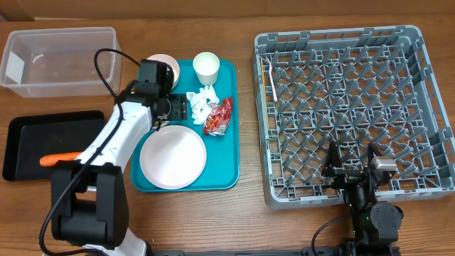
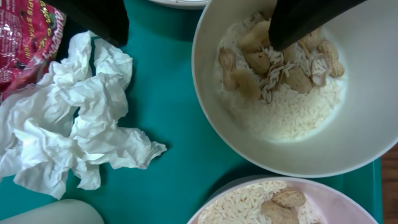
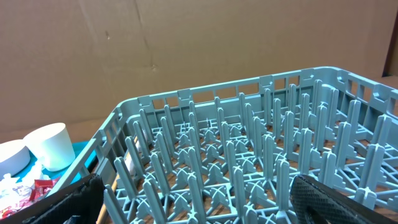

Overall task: Sort waste into correct bins and load items into the dishwasher rack
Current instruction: 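Reach the left gripper to the white bowl of food scraps and grasp its rim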

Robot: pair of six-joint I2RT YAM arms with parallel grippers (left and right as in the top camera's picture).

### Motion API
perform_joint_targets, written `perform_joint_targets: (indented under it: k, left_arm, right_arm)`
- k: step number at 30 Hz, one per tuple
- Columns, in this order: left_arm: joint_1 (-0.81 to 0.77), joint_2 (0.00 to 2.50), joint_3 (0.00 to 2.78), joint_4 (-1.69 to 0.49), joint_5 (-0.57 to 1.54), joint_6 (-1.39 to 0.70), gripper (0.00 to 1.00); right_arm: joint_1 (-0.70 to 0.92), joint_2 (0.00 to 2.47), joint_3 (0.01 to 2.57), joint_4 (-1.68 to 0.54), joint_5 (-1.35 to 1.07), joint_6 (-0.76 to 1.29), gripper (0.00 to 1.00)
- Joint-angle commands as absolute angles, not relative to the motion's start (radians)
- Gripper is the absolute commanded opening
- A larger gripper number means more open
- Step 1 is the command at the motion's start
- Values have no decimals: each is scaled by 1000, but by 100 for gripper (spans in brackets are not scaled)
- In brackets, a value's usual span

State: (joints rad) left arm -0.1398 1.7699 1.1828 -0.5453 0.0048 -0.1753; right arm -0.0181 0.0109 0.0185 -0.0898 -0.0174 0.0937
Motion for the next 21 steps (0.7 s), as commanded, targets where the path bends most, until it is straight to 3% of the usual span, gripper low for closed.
perform_joint_targets:
  k: [1,13,17,21]
  left_arm:
    - [-141,1802,1195,-546,-7,-129,74]
    - [-172,1844,1195,-533,-116,-100,73]
    - [-171,1844,1195,-533,-120,-89,56]
    - [-171,1844,1195,-524,-119,-87,52]
  right_arm:
    - [-20,3,8,-84,-4,98,100]
    - [-20,3,8,-84,-4,98,100]
    - [-20,3,8,-84,-4,98,100]
    - [-20,3,8,-84,-4,98,100]
